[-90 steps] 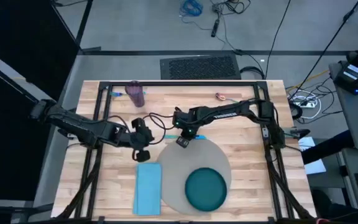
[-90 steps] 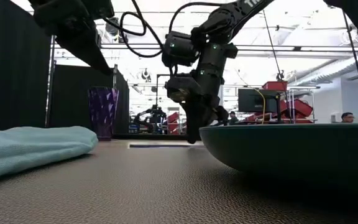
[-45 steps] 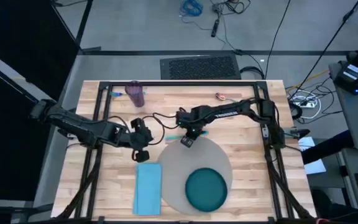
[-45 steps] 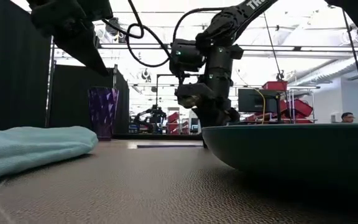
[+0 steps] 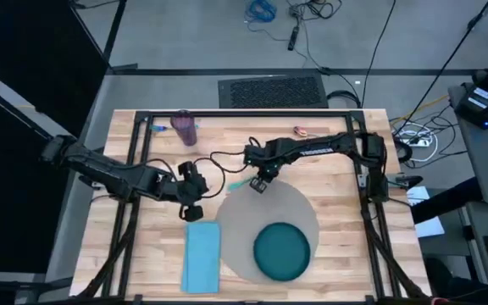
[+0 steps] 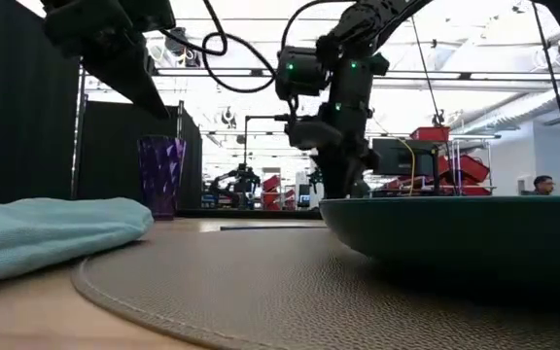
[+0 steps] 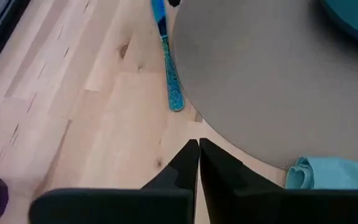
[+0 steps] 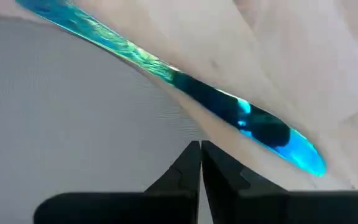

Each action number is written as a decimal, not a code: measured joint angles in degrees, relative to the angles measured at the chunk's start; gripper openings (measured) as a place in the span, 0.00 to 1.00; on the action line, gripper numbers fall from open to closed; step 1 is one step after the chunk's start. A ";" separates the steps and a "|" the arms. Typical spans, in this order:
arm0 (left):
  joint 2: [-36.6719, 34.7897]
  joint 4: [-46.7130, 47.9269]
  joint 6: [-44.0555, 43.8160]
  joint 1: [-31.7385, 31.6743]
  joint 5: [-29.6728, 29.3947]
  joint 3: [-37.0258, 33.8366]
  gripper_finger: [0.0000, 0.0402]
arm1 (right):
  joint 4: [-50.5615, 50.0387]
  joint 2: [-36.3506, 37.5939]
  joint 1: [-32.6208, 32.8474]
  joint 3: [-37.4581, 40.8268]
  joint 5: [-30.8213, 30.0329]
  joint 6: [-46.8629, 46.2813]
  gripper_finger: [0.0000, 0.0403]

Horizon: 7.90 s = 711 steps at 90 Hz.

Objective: Set table place
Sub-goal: Adjust the gray mat, then move the iridescent knife to the bottom right of the table

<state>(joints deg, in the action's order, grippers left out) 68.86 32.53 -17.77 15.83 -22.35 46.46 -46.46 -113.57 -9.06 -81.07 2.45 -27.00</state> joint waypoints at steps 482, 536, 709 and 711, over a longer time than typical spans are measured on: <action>0.01 2.67 3.92 2.29 -2.70 -0.07 0.00 | -1.45 29.79 21.70 29.64 -1.93 -31.19 0.00; -5.21 -3.13 11.10 -5.35 -4.68 -0.07 0.00 | 22.59 35.92 7.29 41.06 -12.97 -42.32 0.00; -5.20 -6.17 10.66 -5.41 -1.81 -0.07 0.00 | 11.92 25.83 15.46 40.73 5.10 -16.84 0.01; -5.20 -6.11 10.68 -5.41 -1.79 -0.07 0.00 | 11.97 25.80 16.45 40.73 5.81 -18.14 0.01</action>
<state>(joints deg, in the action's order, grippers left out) 63.66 26.42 -7.09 10.41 -24.13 46.39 -34.50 -87.76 7.39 -40.34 8.25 -45.14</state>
